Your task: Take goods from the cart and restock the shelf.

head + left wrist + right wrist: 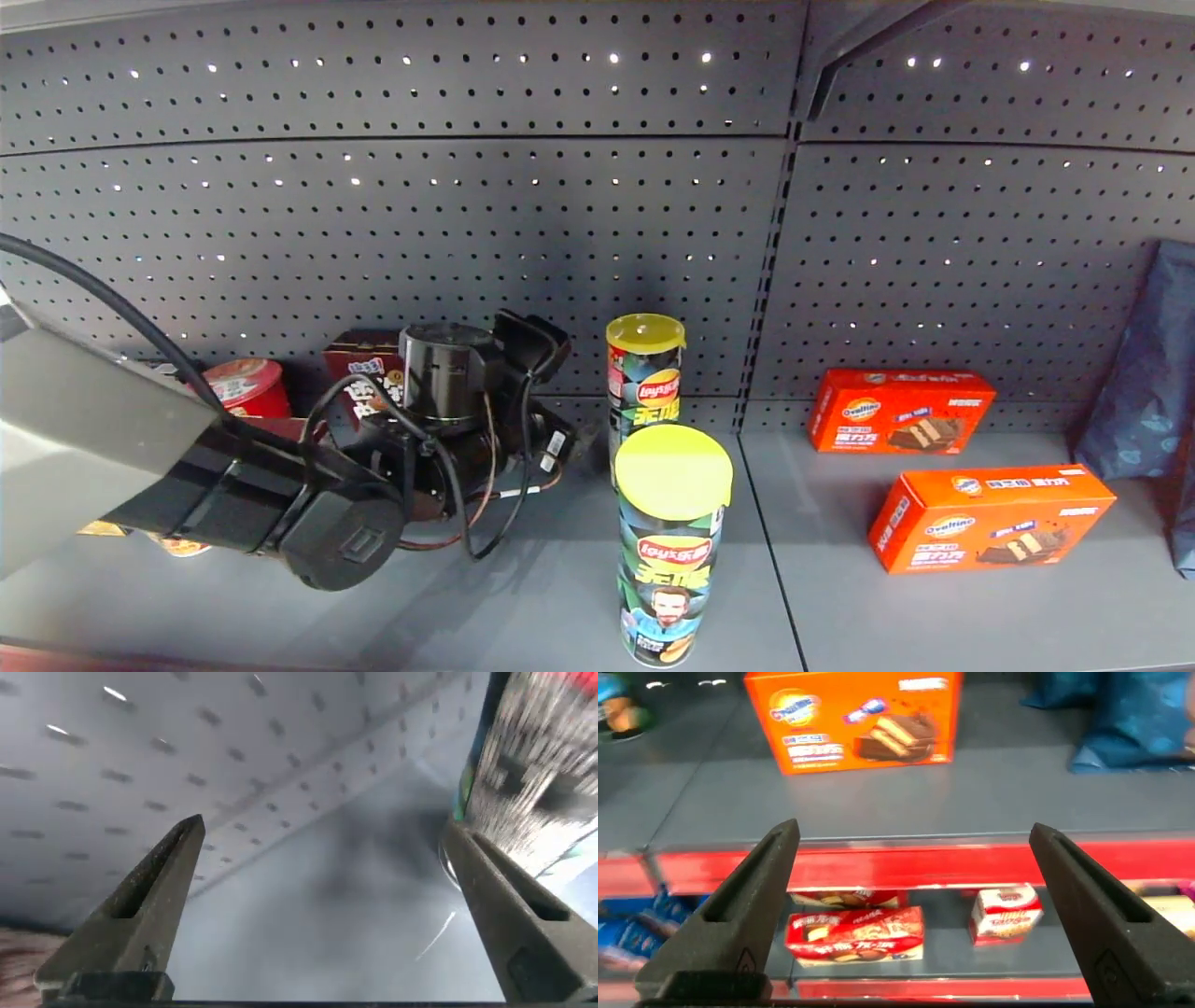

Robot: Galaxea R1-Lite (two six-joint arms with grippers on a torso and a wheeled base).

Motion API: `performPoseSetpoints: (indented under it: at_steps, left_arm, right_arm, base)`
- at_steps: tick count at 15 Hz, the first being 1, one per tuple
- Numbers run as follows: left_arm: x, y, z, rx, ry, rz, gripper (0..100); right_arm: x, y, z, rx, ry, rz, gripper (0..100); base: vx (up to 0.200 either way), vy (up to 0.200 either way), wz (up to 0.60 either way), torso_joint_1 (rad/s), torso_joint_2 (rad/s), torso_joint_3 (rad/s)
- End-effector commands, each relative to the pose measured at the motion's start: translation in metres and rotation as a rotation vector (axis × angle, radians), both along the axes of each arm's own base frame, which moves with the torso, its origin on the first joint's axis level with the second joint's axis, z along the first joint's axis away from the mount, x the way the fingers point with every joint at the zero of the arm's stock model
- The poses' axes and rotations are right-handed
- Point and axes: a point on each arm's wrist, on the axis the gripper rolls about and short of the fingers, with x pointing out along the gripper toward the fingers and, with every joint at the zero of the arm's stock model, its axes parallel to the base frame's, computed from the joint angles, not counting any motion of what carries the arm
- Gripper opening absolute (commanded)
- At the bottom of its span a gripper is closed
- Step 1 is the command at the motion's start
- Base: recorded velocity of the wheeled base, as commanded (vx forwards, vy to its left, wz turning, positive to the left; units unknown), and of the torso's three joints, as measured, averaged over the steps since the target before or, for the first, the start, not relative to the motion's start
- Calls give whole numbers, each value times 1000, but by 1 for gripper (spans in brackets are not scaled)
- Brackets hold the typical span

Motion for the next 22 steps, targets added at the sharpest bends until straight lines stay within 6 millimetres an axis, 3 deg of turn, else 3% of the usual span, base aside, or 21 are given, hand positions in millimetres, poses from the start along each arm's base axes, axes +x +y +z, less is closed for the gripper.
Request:
performPoseSetpoints:
  at_steps: [1,3,5,7,10,12,14,17,22]
  left_arm:
    - [-22,14,40,-43,-86,19,100]
    - [-41,19,46,-46,-91,5,100]
    - [-70,34,44,-33,-76,9,100]
    - [-87,44,42,-27,-63,8,100]
    - [-95,52,41,-36,-61,16,100]
    - [-102,56,39,-32,-55,16,100]
    - [-112,63,33,-25,-34,5,100]
    - [-112,68,33,-35,-51,18,100]
    - [-109,65,27,-21,-33,15,100]
  right_arm:
    - [10,5,65,-8,-20,149,100]
    - [29,11,93,-22,14,199,100]
    - [62,28,124,-83,62,345,100]
    - [90,46,132,-116,147,414,100]
    - [124,83,112,-196,275,471,100]
    - [148,119,95,-233,278,416,100]
    - [163,139,78,-255,315,361,100]
    - [166,144,55,-306,404,394,100]
    - [178,162,42,-312,440,459,100]
  base:
    - [0,0,0,0,0,0]
    - [0,0,0,0,0,0]
    - [0,0,0,0,0,0]
    - [0,0,0,0,0,0]
    - [0,0,0,0,0,0]
    - [0,0,0,0,0,0]
    - [0,0,0,0,0,0]
    - [0,0,0,0,0,0]
    - [0,0,0,0,0,0]
